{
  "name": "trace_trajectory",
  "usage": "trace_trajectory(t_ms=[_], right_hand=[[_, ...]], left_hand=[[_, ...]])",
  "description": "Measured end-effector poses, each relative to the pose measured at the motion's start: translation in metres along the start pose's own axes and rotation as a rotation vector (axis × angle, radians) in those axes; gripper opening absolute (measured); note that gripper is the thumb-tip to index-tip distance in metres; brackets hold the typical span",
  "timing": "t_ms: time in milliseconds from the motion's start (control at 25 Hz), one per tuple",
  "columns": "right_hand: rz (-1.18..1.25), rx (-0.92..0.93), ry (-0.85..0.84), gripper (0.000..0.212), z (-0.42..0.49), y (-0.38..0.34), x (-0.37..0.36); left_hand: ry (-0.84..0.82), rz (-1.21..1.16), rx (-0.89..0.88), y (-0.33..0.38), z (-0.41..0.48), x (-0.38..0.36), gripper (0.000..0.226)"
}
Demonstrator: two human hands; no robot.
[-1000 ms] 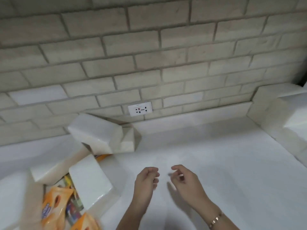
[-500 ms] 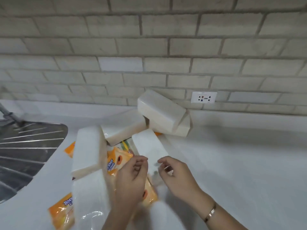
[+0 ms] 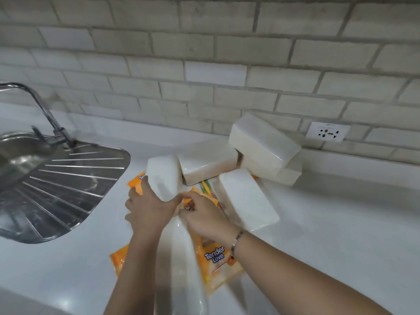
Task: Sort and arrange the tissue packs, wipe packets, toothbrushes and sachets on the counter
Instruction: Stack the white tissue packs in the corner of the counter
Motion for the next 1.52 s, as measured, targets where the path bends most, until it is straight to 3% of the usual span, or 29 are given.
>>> trace_trajectory(t_ms=[120,200,280,520,800,880,960,1000,1160,1320,1520], right_hand=[[0.090,-0.103,-0.054,0.018,0.018,0.004,-0.022],[0.150,-0.137,-0.056,0.017,0.021,0.008,-0.029],[0.226,-0.153,-0.061,0.031,0.021,0.011,-0.034],[0.393,-0.120,-0.033,0.047,0.024,0.005,-0.035],[0.578,-0.029,0.139,0.032,0.002,-0.011,0.006],[0.629,-0.001,0.237,0.053,-0.008,-0.009,0.033],[0.748,0.059,0.295,0.088,-0.022,-0.006,0.062],[0.822,0.105,0.307,0.093,-0.028,-0.006,0.074],[0.999,0.208,0.517,0.083,-0.062,0.012,0.137],[1.043,0.194,0.730,0.069,-0.107,0.060,0.197],[1.028,0.178,0.903,0.064,-0.167,0.109,0.257]], left_hand=[[-0.133,-0.005,0.091,-0.014,0.014,-0.014,0.130],[-0.209,-0.096,0.122,-0.021,0.019,-0.020,0.120],[-0.210,-0.171,0.134,-0.027,0.022,-0.023,0.097],[0.075,-0.337,0.061,-0.027,0.013,-0.001,0.077],[0.326,-0.611,-0.141,-0.007,-0.038,0.037,0.055],[0.325,-0.725,-0.205,0.009,-0.061,0.046,0.059],[0.209,-0.830,-0.307,0.035,-0.080,0.045,0.065],[0.133,-0.832,-0.391,0.050,-0.090,0.041,0.069],[-0.094,-0.679,-0.714,0.117,-0.138,0.010,0.088],[-0.465,-1.022,-0.512,0.157,-0.172,-0.045,0.075],[-0.921,-1.105,-0.260,0.224,-0.246,-0.134,0.062]])
Point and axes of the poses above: each hand's wrist, its own z-axis towards the middle knuckle, its own x-axis out of the back of the hand, y = z × x, the point moved 9 cm from there along z, towards the middle knuckle, and after that the axes turned 5 degrees about x, right-handed, at the moved point
